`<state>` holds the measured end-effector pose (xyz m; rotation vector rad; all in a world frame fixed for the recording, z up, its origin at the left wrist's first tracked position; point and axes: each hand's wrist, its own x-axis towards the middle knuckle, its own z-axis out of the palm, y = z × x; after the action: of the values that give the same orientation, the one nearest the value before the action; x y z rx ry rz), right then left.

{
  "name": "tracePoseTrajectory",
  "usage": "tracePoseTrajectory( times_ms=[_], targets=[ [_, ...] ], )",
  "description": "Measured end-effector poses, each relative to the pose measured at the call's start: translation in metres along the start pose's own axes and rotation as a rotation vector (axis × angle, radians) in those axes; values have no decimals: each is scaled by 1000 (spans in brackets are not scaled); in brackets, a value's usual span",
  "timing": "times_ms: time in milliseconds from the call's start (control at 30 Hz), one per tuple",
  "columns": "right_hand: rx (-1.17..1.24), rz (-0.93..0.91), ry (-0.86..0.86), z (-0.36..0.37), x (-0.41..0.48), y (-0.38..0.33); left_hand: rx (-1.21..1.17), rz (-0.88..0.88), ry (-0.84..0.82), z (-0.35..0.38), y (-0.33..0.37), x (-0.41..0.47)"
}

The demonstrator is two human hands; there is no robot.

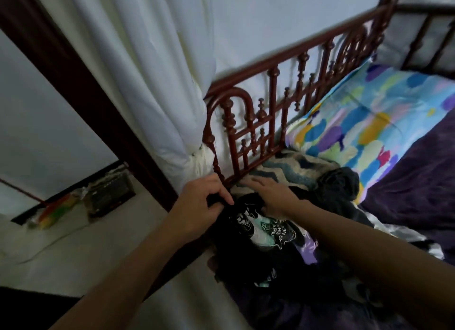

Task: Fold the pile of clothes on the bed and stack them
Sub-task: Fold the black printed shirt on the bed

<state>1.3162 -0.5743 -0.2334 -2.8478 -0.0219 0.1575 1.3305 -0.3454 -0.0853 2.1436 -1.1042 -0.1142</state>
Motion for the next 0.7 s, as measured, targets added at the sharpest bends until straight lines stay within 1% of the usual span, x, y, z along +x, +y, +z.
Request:
tracePoseTrajectory(
  times_ms=[33,67,100,133,167,233,300,367,433,500,567,633,700],
  targets=[
    [-2,-50,-41,-7,3,-8,-10,19,8,-12,6,4],
    [38,-62,-97,-10,1,-17,-16,23,36,-23,8,7],
    [141,-55,-156,-10,-3,-25,-8,22,84,-34,8,10],
    [262,-22,-164,-5,-10,-29,10,12,144,-43,4,13],
    [361,31,-105,-1,-20,-29,39,-6,211,-51,-2,16],
    [478,207,107,-9,-45,-25,140,-61,304,-61,-18,20],
    [548,347,347,-26,-74,-14,268,-86,283,-60,-32,26],
    [609,397,545,-51,-108,-8,366,-55,225,-51,-34,38],
    [699,335,637,-77,-143,-13,380,-16,245,-39,-22,53],
    [887,295,635,-94,-177,-26,280,25,314,-27,2,71],
    [1079,331,586,-102,-209,-38,91,55,364,-16,34,87],
    [1206,370,498,-108,-236,-48,-107,51,360,-8,70,101],
    [1301,397,422,-114,-257,-54,-273,65,308,-2,106,109]
  ],
)
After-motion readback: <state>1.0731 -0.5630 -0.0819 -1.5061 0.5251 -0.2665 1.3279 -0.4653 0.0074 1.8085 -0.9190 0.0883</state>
